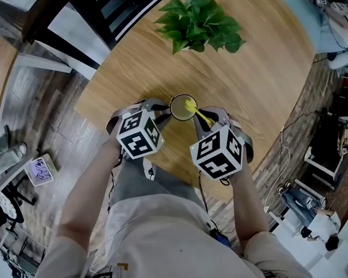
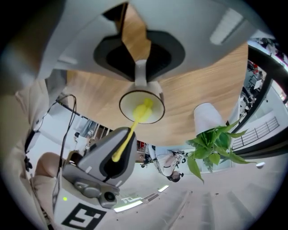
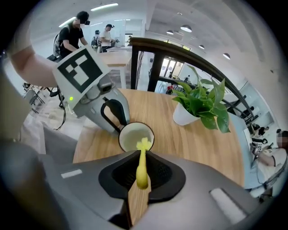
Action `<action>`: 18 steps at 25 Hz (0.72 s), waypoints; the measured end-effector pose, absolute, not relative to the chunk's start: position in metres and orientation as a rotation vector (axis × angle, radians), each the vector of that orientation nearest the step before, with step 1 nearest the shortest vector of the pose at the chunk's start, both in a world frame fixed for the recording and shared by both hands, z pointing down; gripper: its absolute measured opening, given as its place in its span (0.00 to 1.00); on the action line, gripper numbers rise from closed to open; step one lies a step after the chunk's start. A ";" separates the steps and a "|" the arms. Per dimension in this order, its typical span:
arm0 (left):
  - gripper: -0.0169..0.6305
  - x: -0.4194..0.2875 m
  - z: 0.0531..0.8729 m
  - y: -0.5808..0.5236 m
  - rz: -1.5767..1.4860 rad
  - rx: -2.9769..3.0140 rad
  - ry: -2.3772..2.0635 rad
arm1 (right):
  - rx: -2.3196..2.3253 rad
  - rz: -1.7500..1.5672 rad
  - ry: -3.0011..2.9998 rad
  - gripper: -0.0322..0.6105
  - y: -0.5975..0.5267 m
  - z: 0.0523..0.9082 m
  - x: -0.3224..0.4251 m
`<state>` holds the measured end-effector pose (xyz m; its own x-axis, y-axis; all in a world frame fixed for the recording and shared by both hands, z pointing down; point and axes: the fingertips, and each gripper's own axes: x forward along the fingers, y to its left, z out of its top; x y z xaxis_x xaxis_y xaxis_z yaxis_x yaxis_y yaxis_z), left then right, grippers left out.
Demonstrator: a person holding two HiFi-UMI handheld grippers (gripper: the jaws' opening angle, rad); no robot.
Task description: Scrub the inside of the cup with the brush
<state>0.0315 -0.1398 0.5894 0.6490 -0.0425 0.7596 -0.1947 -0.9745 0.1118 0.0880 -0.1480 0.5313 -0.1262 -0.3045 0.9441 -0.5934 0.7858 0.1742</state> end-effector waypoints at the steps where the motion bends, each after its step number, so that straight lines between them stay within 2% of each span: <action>1: 0.13 0.032 0.588 -0.139 1.220 2.675 -0.206 | 0.699 0.297 -1.708 0.11 -0.141 0.531 0.091; 10: 0.13 0.034 0.590 -0.139 1.270 2.694 -0.225 | 0.684 0.476 -1.802 0.10 -0.116 0.534 0.069; 18: 0.13 0.035 0.586 -0.132 1.345 2.730 -0.204 | 0.817 0.428 -1.927 0.10 -0.144 0.511 0.056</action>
<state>0.0349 -0.1323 0.5859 0.6031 -0.0794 0.7937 -0.1601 -0.9868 0.0230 0.0564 -0.1442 0.5114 -0.3114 -0.3609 0.8791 -0.6989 0.7138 0.0455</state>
